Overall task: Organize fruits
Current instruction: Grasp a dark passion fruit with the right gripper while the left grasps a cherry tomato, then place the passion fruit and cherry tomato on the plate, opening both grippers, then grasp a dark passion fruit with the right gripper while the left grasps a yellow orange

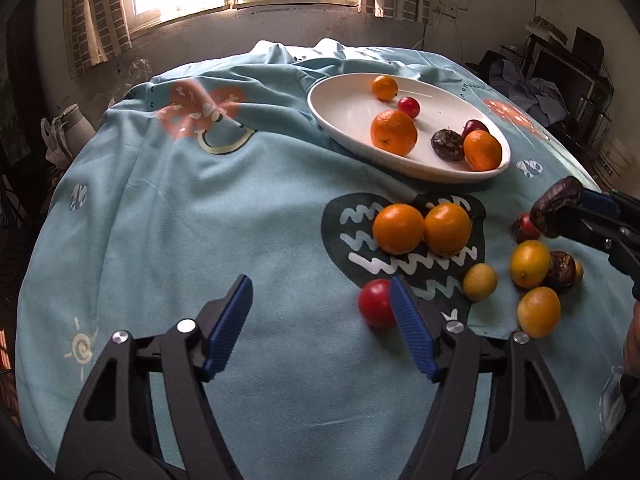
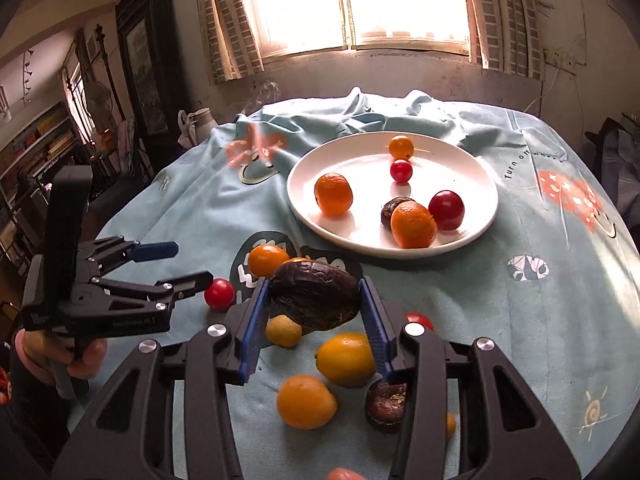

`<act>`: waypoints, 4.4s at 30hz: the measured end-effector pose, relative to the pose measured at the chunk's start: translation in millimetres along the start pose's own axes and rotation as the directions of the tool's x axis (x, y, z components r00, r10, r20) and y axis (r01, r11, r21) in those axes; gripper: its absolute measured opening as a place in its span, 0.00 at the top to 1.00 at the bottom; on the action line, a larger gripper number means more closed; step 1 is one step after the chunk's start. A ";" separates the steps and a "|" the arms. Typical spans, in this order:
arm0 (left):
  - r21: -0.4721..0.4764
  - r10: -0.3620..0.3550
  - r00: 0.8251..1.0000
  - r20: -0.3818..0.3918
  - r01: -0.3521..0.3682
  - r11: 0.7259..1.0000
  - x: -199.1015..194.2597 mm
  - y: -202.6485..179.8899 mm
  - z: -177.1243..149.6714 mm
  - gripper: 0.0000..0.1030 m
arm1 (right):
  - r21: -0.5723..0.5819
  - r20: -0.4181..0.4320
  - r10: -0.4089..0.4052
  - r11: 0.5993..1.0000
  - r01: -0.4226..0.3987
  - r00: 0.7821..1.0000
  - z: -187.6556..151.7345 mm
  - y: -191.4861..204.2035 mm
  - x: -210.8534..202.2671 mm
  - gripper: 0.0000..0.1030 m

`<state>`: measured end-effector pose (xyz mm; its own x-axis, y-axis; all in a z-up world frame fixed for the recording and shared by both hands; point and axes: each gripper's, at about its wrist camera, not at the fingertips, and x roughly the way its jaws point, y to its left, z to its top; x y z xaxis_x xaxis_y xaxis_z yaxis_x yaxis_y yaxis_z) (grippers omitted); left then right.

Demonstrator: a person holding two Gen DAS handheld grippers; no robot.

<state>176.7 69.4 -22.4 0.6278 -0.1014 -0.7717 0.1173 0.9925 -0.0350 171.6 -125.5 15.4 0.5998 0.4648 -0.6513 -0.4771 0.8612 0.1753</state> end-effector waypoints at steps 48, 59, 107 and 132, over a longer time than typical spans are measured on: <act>0.028 -0.025 0.994 0.110 0.022 0.999 47.6 -45.1 137.1 0.72 | 0.203 0.092 -0.015 0.979 -0.004 0.996 67.5 -103.4 43.8 0.56; -0.057 0.101 0.989 0.108 -0.095 0.994 70.5 -32.7 153.3 0.03 | 0.205 0.057 0.030 0.978 -0.042 0.998 73.4 -114.6 54.9 0.35; -0.083 -0.003 0.991 0.132 0.014 0.996 -16.5 -19.8 10.4 0.02 | -0.339 -0.229 0.009 0.937 -0.088 0.973 -54.3 -31.4 8.5 0.44; 0.294 -0.335 0.942 -0.015 0.324 0.899 -17.4 -125.8 -22.5 0.35 | -0.005 -0.087 0.091 0.996 -0.092 0.992 -22.3 -85.1 -13.2 0.59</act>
<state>133.7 -52.1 -18.9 0.5406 -0.4267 -0.7251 0.5351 0.8394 -0.0951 189.9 -209.6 -7.4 0.4954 0.5215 -0.6947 -0.5333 0.8139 0.2306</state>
